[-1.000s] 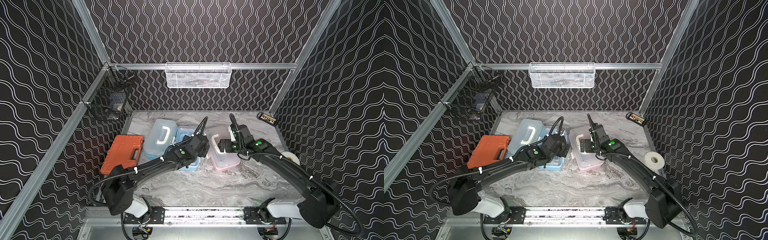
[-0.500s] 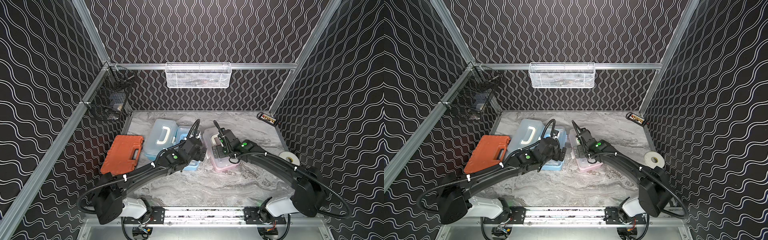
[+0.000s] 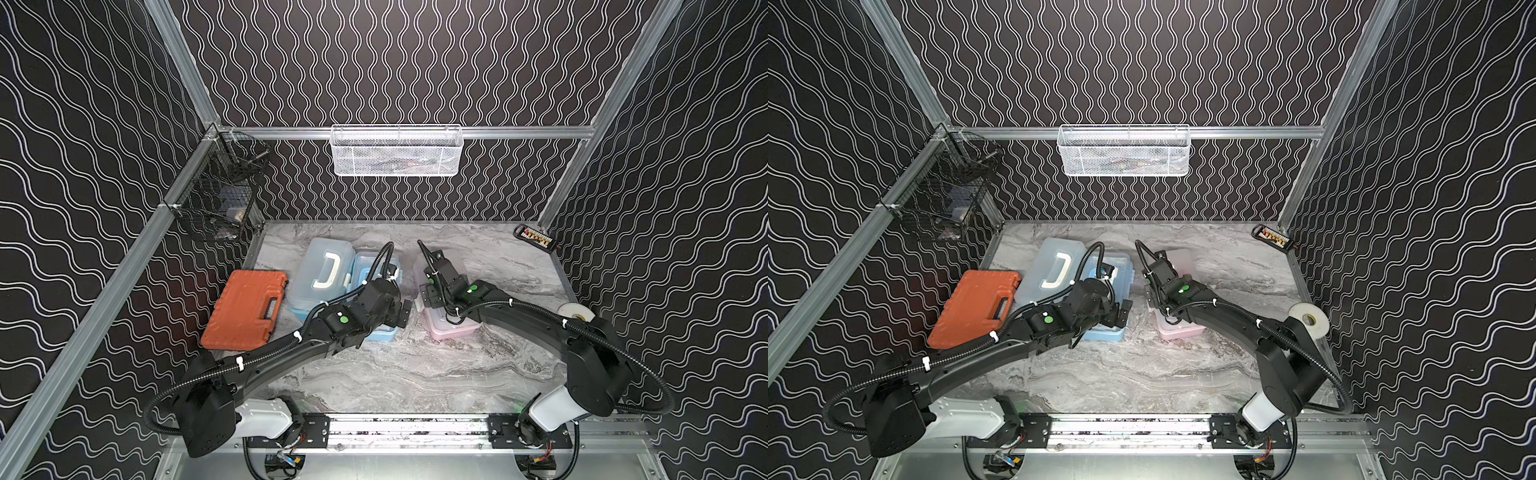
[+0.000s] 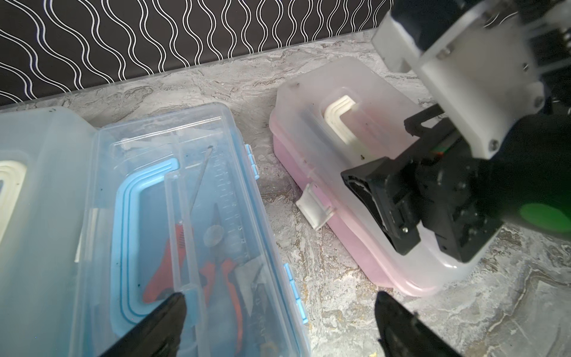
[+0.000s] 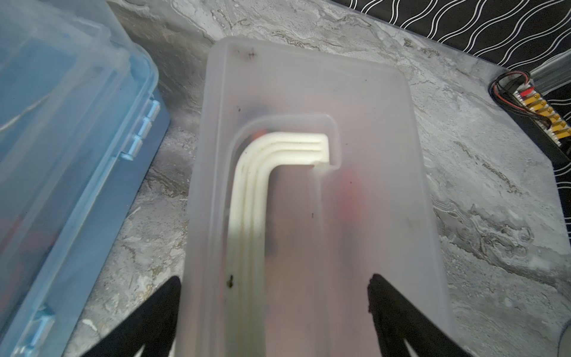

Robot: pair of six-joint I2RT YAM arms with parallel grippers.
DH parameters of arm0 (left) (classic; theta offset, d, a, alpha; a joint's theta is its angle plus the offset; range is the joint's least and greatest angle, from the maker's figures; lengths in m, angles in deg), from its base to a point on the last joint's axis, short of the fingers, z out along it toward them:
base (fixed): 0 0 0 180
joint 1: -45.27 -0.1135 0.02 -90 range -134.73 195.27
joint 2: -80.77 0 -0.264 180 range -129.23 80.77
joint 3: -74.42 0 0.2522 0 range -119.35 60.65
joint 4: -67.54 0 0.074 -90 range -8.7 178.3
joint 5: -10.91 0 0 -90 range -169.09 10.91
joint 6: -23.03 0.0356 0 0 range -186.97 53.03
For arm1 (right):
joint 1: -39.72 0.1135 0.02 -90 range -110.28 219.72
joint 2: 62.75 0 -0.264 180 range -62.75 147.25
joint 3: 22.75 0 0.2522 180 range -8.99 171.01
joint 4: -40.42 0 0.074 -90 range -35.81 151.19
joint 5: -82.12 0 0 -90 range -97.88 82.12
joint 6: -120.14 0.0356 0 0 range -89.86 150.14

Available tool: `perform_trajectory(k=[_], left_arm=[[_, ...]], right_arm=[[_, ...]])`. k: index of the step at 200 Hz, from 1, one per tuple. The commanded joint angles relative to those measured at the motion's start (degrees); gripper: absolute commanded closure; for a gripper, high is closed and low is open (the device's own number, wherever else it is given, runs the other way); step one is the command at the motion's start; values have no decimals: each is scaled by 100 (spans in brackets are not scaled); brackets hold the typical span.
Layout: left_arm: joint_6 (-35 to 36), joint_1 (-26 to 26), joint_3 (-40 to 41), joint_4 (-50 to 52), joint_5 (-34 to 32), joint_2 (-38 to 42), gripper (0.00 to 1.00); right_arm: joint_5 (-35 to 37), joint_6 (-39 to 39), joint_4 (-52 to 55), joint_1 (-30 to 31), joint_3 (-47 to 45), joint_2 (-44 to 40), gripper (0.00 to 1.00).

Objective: Close toolboxes
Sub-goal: Close the toolbox lid, then move the toolbox to the center of the board.

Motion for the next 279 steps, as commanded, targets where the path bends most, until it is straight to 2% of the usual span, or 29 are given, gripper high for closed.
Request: perform_trajectory(k=[1,45,85,172,206,222,239,257,279], left_arm=[[-85,-3,30,-206,48,89,1],[-115,6,86,-266,168,121,1],[-194,64,154,-544,525,61,1],[-254,692,417,-1517,1038,-462,1],[-68,1121,455,-1992,931,-886,1],[8,1269,539,-2404,886,-1101,1],[-24,1308,850,-3330,1026,-1316,1],[33,1359,1157,-4339,1022,-1660,1],[206,1374,1198,-4971,948,-2182,1]], right_arm=[[-406,47,719,12,-76,-20,7],[-9,166,1186,4,38,316,7],[29,349,1226,-79,-425,-38,7],[-569,992,1507,-580,-1157,-1015,6],[-809,1168,1660,-919,-1163,-1293,5],[-986,1217,1657,-1139,-1222,-1391,5],[-1174,1218,1597,-1350,-1309,-1473,5],[-1267,1201,1583,-1403,-1341,-1534,5],[-1353,1139,1569,-1403,-1302,-1582,4]])
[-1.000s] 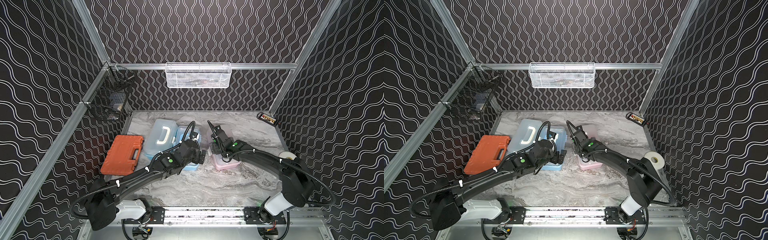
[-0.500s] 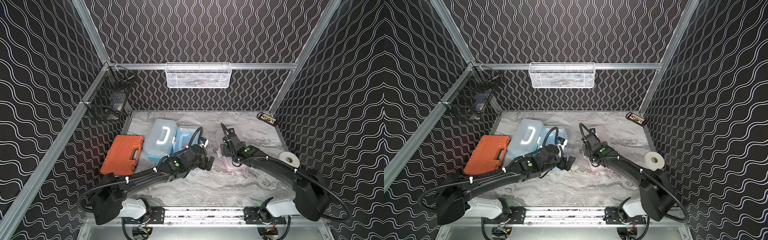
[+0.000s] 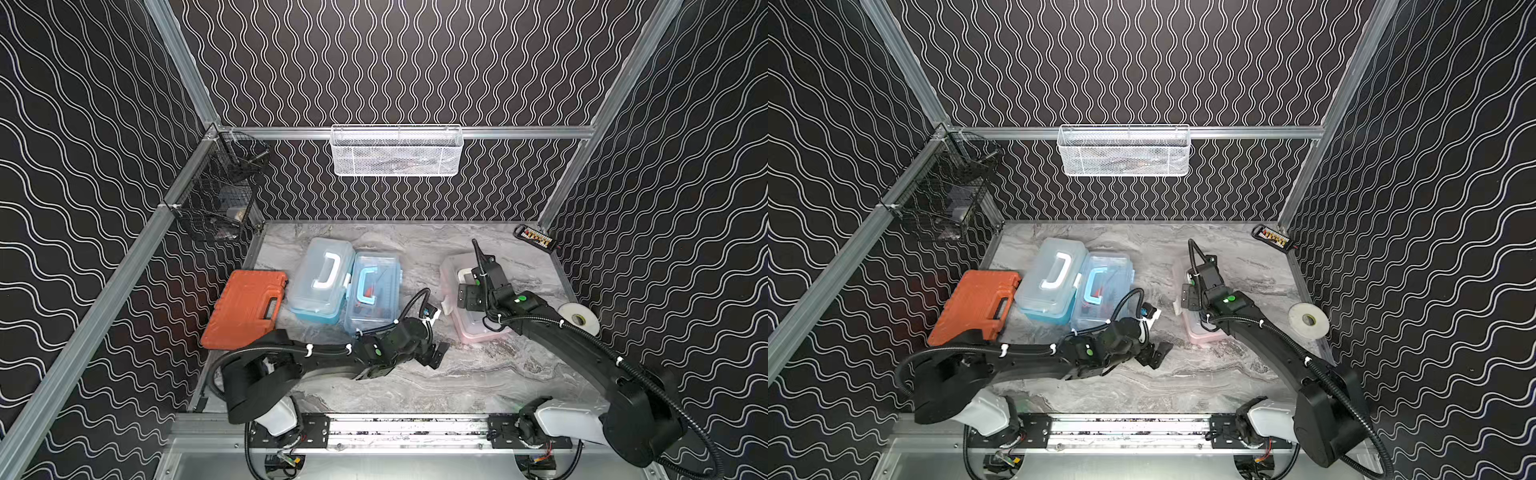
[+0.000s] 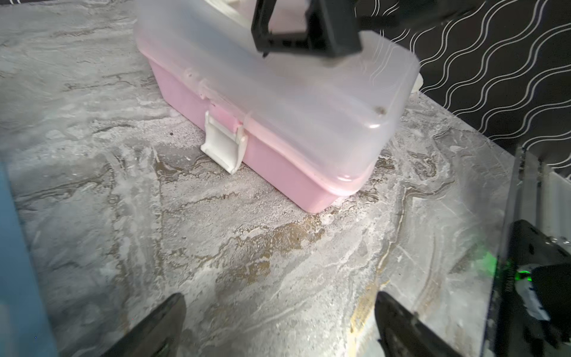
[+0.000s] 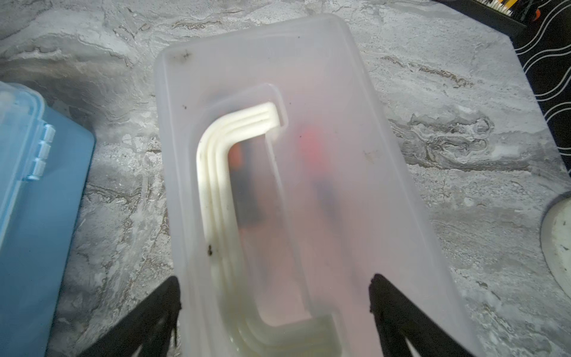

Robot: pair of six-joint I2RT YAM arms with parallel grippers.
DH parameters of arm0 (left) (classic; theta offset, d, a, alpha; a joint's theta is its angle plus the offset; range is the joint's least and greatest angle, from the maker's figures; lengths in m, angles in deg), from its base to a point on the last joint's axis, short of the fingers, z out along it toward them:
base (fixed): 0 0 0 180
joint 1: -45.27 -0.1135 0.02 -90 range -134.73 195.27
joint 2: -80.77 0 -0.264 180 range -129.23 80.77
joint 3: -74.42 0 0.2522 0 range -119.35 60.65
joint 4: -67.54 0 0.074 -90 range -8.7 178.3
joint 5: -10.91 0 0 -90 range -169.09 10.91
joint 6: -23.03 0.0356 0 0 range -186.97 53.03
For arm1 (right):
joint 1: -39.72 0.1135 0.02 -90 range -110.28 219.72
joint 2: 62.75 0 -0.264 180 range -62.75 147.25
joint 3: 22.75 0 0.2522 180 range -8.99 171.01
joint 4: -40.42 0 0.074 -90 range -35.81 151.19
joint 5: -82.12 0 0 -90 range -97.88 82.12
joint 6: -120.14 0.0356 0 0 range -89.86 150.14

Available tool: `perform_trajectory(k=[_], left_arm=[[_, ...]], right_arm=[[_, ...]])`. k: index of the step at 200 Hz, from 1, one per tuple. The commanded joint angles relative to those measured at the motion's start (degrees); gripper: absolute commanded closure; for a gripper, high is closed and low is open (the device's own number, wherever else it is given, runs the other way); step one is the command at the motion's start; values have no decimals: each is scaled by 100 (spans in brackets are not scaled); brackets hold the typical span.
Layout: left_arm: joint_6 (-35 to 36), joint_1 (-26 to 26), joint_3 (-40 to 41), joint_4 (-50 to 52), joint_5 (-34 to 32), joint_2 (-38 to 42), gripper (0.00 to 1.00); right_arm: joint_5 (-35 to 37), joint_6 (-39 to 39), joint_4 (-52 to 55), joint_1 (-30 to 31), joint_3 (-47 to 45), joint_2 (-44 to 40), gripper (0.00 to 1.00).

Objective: Close toolboxes
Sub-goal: Move the toolbox to the center of the board.

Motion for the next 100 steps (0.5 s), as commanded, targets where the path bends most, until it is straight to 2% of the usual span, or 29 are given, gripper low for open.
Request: perform_trajectory(k=[1,36,78,100], left_arm=[[272,19,39,-1454,-36,-382,1],[510,26,85,-2404,-163,-1099,1],[693,17,63,-2792,-229,-1510,1],[732,-47,81,-2895,-268,-1637,1]], right_arm=[[-631,282,1228,-20,-73,27,4],[-721,115,1151,-20,331,-138,2],[-1166,-147,1097,-20,1066,189,3],[-1123,-219,1067,-24,1257,486,5]])
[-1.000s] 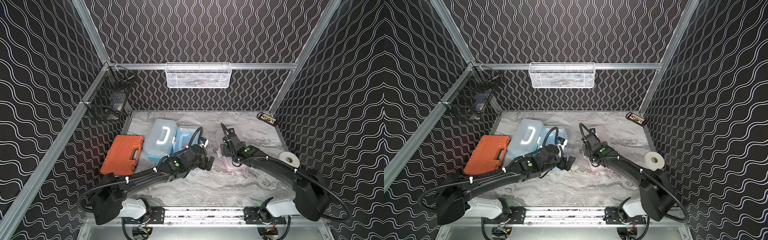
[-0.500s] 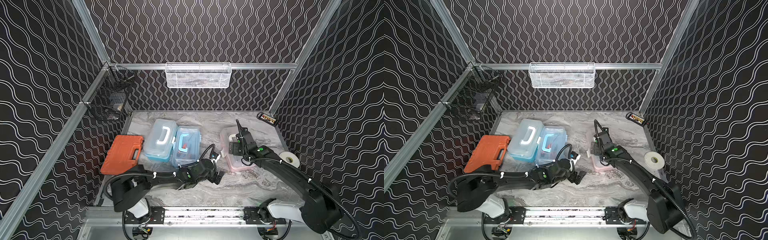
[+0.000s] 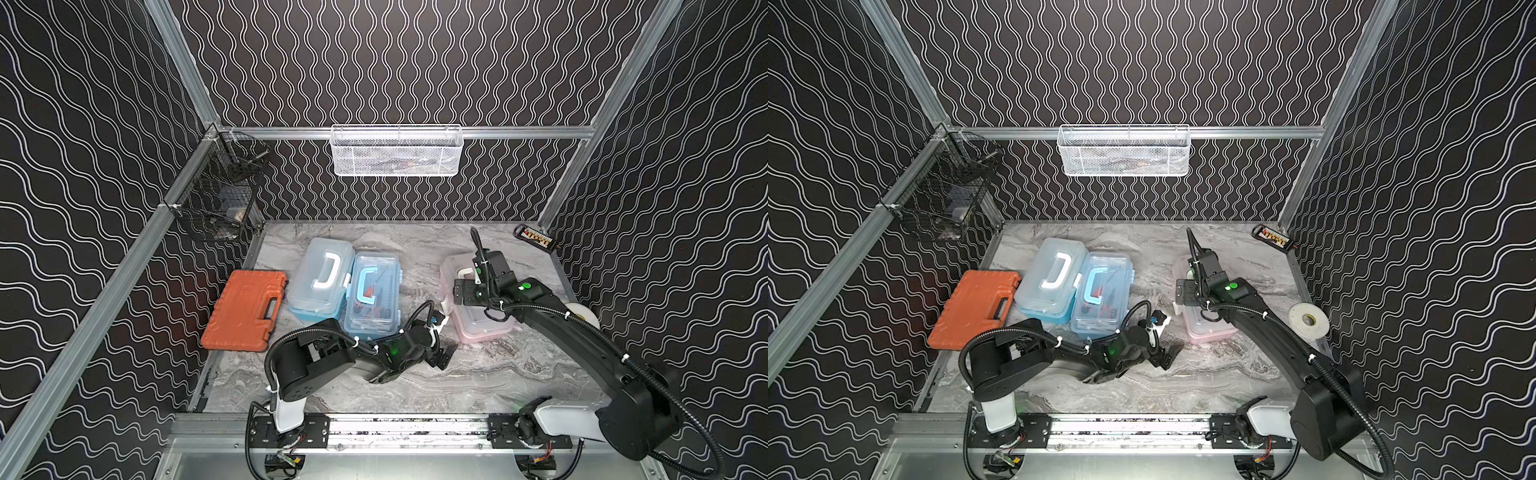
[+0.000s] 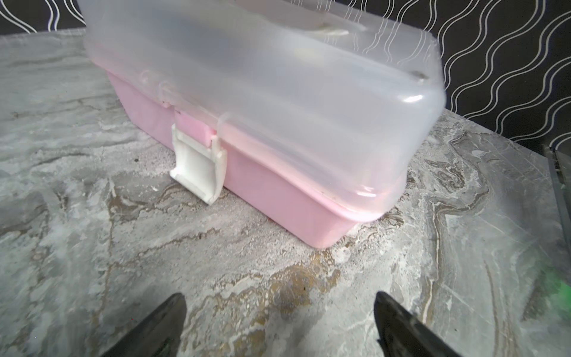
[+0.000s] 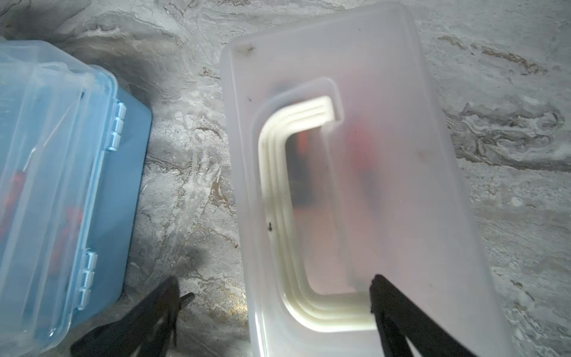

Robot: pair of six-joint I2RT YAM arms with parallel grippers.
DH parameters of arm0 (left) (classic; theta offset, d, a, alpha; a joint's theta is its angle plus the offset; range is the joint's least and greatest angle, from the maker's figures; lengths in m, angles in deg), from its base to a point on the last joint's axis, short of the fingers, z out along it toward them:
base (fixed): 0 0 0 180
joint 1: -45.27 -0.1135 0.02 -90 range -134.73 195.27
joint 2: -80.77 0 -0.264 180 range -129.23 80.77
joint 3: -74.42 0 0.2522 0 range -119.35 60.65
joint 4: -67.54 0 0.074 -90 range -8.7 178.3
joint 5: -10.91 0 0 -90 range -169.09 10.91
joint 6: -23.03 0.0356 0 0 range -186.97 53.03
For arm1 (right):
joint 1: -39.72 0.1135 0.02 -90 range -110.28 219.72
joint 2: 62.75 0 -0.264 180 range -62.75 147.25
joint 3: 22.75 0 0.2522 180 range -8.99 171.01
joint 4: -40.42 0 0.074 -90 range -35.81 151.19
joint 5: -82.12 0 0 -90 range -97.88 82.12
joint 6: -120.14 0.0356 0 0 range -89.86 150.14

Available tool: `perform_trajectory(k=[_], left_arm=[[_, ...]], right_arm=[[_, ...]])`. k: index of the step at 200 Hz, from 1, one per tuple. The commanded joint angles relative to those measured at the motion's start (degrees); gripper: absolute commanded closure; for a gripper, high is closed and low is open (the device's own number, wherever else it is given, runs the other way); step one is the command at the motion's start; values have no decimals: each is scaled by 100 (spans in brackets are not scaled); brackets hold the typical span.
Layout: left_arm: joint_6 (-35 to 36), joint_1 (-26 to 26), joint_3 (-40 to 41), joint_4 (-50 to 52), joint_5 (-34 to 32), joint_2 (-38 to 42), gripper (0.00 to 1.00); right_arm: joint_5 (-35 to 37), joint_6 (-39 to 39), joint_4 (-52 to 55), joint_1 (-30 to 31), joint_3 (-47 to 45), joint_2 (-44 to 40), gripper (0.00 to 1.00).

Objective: Close toolboxes
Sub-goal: Move the toolbox to the center of the board.

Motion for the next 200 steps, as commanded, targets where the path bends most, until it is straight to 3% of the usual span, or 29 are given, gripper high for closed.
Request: perform_trajectory(k=[1,42,76,121,200], left_arm=[[174,-61,20,-532,-110,-109,1],[17,-231,92,-684,-70,-297,2],[-10,-249,181,-712,-104,-379,1],[-45,-318,307,-986,-78,-512,2],[412,-424,371,-1664,290,-684,2]], right_arm=[[-152,-92,176,-7,188,251,5],[-100,-226,168,-24,526,822,12],[-45,-354,198,-21,536,1019,25],[-39,-343,305,-18,65,801,37],[-502,-193,118,0,-786,274,49]])
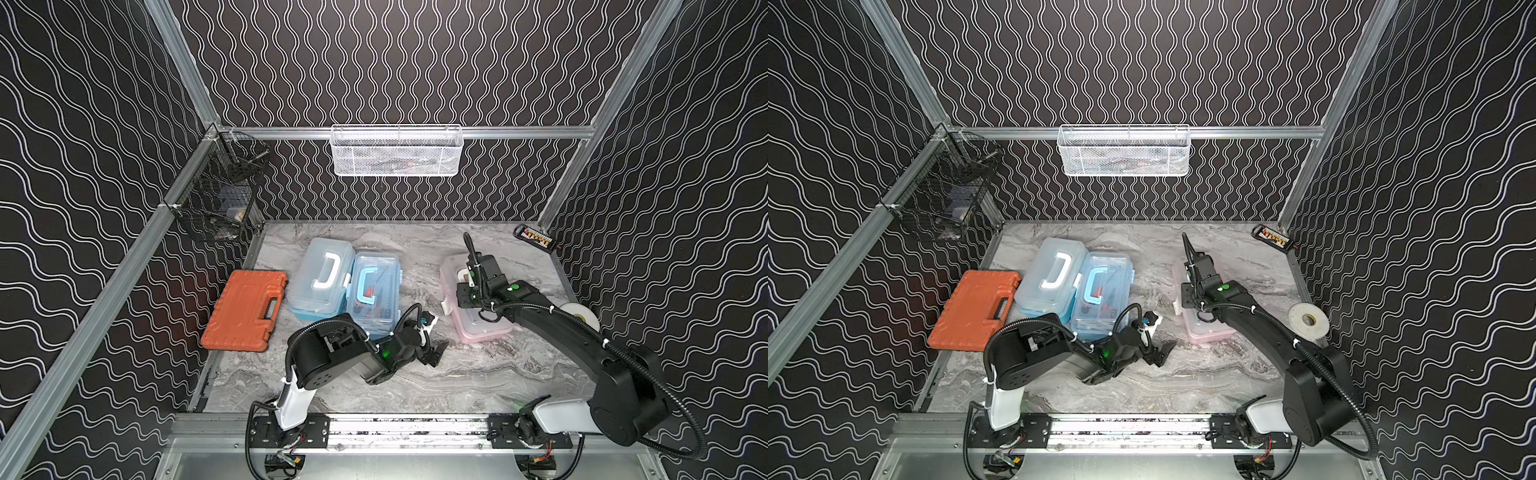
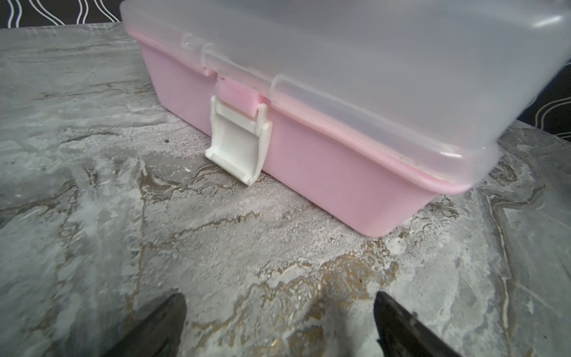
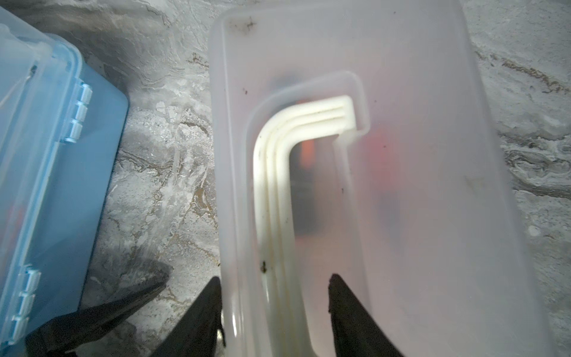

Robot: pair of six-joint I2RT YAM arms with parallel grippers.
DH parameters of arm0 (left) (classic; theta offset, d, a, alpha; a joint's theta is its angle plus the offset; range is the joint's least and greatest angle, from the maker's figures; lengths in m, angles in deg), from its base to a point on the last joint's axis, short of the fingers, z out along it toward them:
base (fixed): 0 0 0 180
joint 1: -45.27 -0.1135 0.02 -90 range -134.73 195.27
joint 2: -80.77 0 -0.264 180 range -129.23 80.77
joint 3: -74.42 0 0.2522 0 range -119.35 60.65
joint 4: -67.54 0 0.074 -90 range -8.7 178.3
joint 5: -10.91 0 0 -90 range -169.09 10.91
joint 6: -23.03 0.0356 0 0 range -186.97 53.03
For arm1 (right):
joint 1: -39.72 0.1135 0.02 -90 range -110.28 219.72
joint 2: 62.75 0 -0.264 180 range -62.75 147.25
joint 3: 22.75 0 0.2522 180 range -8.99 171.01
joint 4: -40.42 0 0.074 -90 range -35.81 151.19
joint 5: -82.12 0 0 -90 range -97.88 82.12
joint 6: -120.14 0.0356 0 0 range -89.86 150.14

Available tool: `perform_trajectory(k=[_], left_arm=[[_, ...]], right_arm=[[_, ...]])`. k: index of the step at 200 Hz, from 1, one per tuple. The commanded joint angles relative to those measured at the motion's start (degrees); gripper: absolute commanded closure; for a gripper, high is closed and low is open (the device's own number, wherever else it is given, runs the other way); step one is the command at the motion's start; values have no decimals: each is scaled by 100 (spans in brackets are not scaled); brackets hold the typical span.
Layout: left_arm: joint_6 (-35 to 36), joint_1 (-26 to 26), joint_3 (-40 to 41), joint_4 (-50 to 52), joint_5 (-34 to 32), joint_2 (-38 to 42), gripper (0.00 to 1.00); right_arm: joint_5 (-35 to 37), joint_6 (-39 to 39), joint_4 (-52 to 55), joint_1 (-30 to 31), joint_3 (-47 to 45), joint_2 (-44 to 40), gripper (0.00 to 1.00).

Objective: Close toolboxes
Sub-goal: Move the toolbox to the center of the board.

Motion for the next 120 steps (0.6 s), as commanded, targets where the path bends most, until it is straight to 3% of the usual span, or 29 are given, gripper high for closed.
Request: perform_trajectory(k=[1,26,50,84,102,120], left_arm=[[250,-49,-41,-371,145,-12,2],[270,-123,-160,-160,173,-18,2],[232,-172,-174,-158,202,-20,2],[244,-268,-176,-321,278,-123,2],[325,-315,-192,-415,375,-210,2],[488,-343,-250,-364,503,-256,2]], right_arm=[[-560,189,874,26,-193,11,49],[-511,163,891,35,-166,57,49],[-313,104,998,52,66,183,39],[40,-36,1220,118,555,497,37],[183,-146,1269,187,754,693,41],[325,-315,1318,333,804,837,56]])
